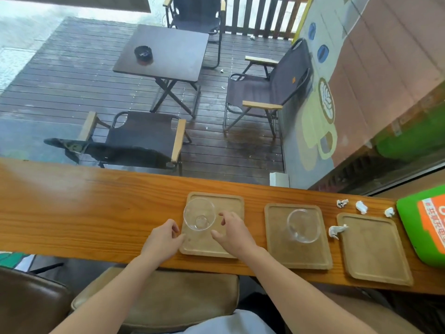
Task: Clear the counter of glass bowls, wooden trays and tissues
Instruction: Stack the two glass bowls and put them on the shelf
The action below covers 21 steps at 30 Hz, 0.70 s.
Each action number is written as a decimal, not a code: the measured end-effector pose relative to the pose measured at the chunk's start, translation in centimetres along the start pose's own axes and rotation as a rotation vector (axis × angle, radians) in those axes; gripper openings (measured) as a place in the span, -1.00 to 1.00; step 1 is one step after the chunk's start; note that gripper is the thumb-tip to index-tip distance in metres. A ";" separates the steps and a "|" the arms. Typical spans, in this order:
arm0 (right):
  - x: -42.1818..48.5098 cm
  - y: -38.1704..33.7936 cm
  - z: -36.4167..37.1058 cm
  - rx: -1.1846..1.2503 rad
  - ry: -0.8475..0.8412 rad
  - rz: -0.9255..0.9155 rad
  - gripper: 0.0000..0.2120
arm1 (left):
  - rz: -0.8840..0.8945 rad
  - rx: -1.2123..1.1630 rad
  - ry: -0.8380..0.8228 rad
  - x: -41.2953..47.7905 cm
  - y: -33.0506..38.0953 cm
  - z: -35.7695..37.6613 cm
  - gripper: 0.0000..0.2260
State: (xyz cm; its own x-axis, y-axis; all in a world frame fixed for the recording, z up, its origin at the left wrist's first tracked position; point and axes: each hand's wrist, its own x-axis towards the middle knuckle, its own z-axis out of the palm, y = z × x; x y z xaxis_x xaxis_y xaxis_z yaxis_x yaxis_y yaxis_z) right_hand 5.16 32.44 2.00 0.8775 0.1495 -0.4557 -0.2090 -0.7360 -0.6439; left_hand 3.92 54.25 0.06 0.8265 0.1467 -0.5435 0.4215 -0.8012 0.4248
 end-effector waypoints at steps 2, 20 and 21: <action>0.3 -0.6 0.1 0.057 -0.012 0.006 -0.34 | 0.037 -0.044 0.029 0.4 0.2 -0.7 -0.79; 0.6 -2.3 1.2 0.357 -0.068 0.103 -0.11 | 0.176 -0.310 -0.052 0.7 2.4 -1.7 -0.28; 0.6 -2.3 1.3 0.357 -0.061 0.103 -0.13 | 0.181 -0.311 -0.052 0.6 2.5 -1.7 -0.28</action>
State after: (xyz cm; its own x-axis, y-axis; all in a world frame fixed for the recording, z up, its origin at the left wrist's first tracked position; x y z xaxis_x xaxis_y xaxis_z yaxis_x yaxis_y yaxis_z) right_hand 5.63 35.08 2.40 0.8187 0.1335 -0.5585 -0.4422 -0.4739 -0.7615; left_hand 6.11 53.30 2.01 0.8814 -0.0171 -0.4720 0.3702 -0.5954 0.7130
